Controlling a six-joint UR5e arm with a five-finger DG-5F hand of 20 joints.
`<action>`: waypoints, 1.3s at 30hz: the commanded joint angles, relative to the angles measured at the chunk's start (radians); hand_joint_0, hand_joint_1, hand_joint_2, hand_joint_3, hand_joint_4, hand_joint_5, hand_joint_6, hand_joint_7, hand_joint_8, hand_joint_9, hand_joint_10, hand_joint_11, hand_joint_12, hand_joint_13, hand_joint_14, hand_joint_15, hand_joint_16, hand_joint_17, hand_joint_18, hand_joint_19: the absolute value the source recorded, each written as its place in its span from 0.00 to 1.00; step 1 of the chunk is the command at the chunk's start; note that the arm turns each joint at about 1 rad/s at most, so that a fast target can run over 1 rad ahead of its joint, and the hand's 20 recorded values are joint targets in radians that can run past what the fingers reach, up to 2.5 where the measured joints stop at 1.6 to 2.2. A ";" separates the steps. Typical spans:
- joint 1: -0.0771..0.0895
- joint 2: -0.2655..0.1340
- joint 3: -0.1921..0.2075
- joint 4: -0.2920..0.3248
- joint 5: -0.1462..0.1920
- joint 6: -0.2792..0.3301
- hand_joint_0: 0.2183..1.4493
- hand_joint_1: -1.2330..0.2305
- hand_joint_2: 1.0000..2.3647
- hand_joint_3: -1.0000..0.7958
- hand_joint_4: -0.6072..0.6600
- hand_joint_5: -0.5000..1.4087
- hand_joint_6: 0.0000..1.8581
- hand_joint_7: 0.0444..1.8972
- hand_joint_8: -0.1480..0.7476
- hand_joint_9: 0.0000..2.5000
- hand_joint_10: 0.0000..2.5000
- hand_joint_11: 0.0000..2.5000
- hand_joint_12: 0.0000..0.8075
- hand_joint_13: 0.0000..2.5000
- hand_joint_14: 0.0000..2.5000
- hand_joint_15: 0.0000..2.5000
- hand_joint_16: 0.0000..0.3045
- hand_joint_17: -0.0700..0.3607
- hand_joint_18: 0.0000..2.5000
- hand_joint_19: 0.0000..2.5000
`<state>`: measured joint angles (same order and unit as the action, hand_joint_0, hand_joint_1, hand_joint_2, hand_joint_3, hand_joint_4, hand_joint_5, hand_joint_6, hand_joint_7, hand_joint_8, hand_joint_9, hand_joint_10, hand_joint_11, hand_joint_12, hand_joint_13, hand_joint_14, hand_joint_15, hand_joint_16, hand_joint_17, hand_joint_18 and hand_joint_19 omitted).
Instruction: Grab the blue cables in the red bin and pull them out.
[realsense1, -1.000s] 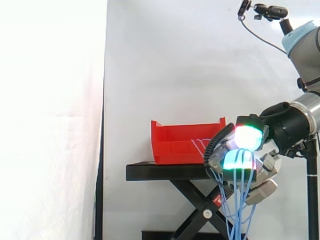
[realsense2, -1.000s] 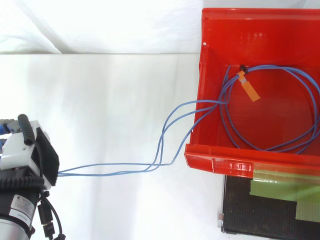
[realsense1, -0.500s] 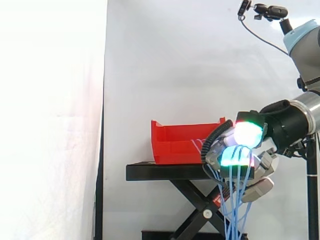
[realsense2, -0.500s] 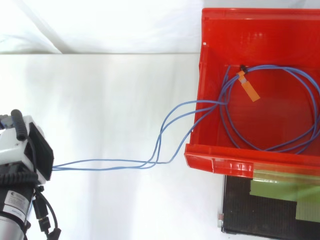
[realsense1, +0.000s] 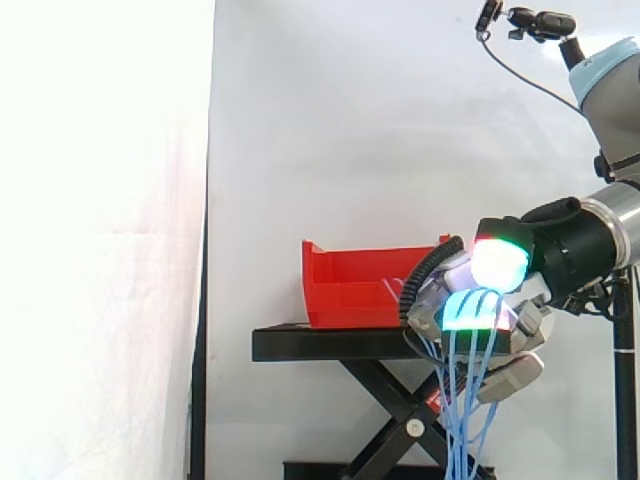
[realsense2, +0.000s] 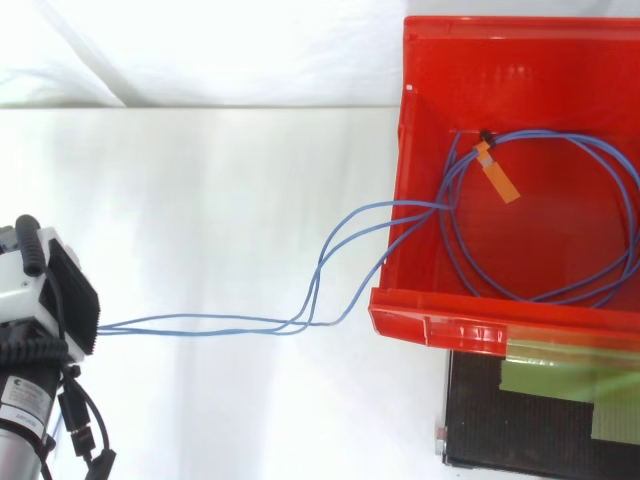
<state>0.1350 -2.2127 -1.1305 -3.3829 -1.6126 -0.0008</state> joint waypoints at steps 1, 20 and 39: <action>0.000 0.001 0.000 0.013 0.000 0.000 0.52 0.13 0.00 0.00 0.69 0.61 0.61 0.14 0.47 0.53 0.00 0.62 0.44 0.45 0.50 0.45 0.14 0.39 0.44 0.59; -0.003 -0.001 0.000 0.025 -0.001 0.000 0.49 0.12 0.00 0.00 0.73 0.57 0.66 0.11 0.47 0.52 0.00 0.62 0.46 0.44 0.51 0.44 0.15 0.41 0.44 0.59; -0.005 -0.001 0.000 0.033 0.002 0.000 0.50 0.09 0.00 0.00 0.75 0.53 0.69 0.09 0.47 0.50 0.00 0.62 0.46 0.43 0.52 0.43 0.16 0.41 0.43 0.58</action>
<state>0.1314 -2.2124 -1.1305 -3.3526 -1.6110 -0.0007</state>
